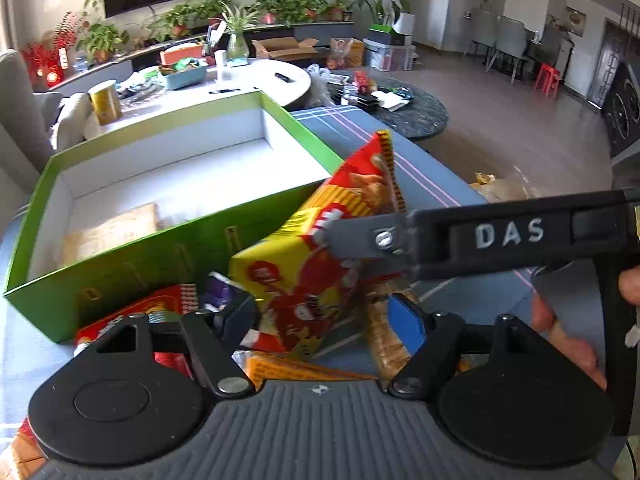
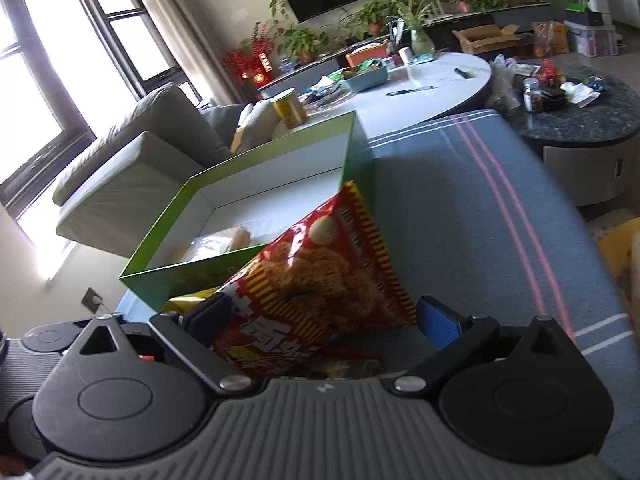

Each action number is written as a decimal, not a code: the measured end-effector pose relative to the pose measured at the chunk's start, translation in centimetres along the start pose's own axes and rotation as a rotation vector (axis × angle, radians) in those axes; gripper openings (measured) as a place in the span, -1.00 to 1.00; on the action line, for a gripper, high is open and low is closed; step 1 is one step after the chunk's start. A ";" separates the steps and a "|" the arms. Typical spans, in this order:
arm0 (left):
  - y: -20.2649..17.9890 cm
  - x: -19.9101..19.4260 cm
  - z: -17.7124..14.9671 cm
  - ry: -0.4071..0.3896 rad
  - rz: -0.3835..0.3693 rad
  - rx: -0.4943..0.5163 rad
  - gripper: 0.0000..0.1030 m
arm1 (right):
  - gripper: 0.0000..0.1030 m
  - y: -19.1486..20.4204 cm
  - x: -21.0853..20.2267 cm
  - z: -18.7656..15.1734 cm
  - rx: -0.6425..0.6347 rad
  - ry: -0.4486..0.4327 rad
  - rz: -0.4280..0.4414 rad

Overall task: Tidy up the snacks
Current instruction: 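Lift the chip bag and carry it over the green box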

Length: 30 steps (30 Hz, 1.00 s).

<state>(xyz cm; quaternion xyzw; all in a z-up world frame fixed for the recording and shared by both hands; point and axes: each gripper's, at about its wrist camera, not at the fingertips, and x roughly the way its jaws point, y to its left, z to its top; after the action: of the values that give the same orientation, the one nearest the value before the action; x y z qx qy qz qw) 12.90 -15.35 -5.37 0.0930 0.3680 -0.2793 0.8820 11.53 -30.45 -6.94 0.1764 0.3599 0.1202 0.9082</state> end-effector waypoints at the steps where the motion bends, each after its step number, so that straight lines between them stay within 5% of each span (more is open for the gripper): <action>1: -0.1 -0.1 0.0 -0.009 -0.001 0.003 0.25 | 0.57 0.1 -0.1 0.0 -0.002 0.001 0.014; 7: -0.4 -1.7 0.4 -0.060 -0.047 0.031 0.01 | 0.50 1.1 -2.0 0.0 -0.027 -0.008 0.074; 14: -0.6 -2.0 0.2 -0.059 0.047 0.044 0.06 | 0.50 1.4 -2.8 0.8 -0.100 -0.118 -0.008; 17: -0.4 -1.5 -0.1 -0.033 0.044 0.027 0.16 | 0.50 -0.4 -1.8 1.1 -0.152 -0.166 0.035; 24: 0.1 -0.1 -0.1 -0.017 0.036 0.021 0.14 | 0.50 -2.5 2.3 2.4 -0.159 -0.033 0.178; 28: 0.6 -0.2 -0.1 -0.027 -0.003 0.016 -0.26 | 0.50 -2.6 2.5 2.0 -0.101 0.008 0.246; 30: 0.7 -0.4 -0.1 -0.030 -0.021 0.010 -0.29 | 0.50 -2.2 1.5 1.5 -0.097 -0.007 0.247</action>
<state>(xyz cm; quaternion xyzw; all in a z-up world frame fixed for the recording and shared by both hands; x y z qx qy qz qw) 12.97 -14.59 -5.19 0.0895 0.3543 -0.2918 0.8839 13.89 -32.30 -7.72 0.1757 0.3259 0.2476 0.8953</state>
